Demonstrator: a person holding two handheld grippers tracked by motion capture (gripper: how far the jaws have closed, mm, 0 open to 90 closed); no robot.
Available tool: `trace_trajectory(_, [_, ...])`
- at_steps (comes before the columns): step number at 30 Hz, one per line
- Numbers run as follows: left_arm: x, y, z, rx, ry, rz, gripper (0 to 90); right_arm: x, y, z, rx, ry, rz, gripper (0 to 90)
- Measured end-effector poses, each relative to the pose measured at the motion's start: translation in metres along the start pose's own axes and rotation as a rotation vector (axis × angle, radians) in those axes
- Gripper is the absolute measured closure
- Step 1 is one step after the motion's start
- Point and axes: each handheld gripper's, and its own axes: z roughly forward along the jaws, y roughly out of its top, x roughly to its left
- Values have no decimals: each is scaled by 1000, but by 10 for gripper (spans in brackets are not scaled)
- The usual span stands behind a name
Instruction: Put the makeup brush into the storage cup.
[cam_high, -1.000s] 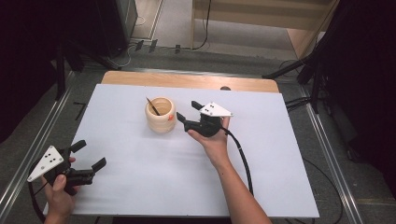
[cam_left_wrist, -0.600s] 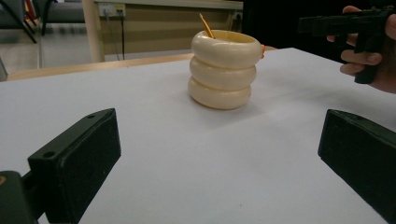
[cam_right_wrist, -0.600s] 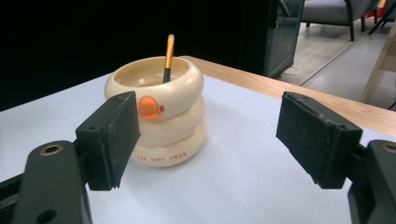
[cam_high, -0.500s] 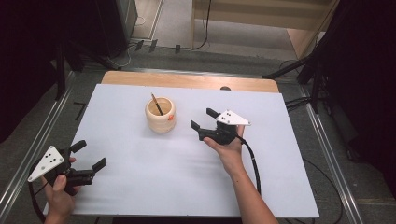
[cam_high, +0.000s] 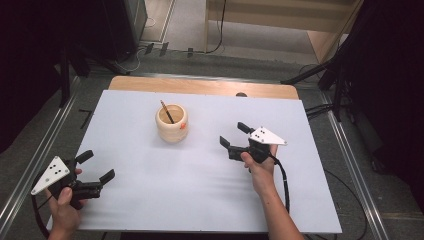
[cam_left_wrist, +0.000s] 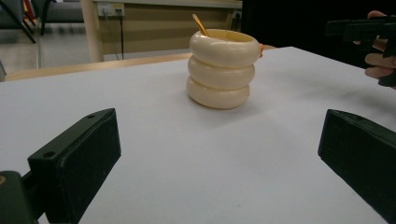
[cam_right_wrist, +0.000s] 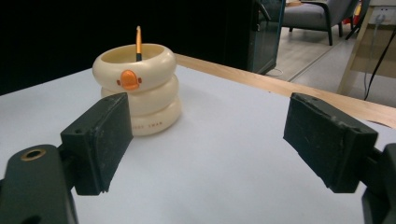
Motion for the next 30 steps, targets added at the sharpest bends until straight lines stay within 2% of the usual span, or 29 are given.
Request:
trace_trajectory(10, [-1,0,1,3,0,-3,0,-13,-9,-30,-1,-33,25,134])
trace_trajectory(14, [0,0,1,4,2,-5,0,-20,-14,-42,7,-36,28,54])
trace_trajectory(22, [0,0,2,7,0,-3,0,-32,-24,-66,0,-52,42,6])
trace_trajectory(30, [-2,0,3,6,0,-4,0,-41,-32,-87,-7,-72,58,0])
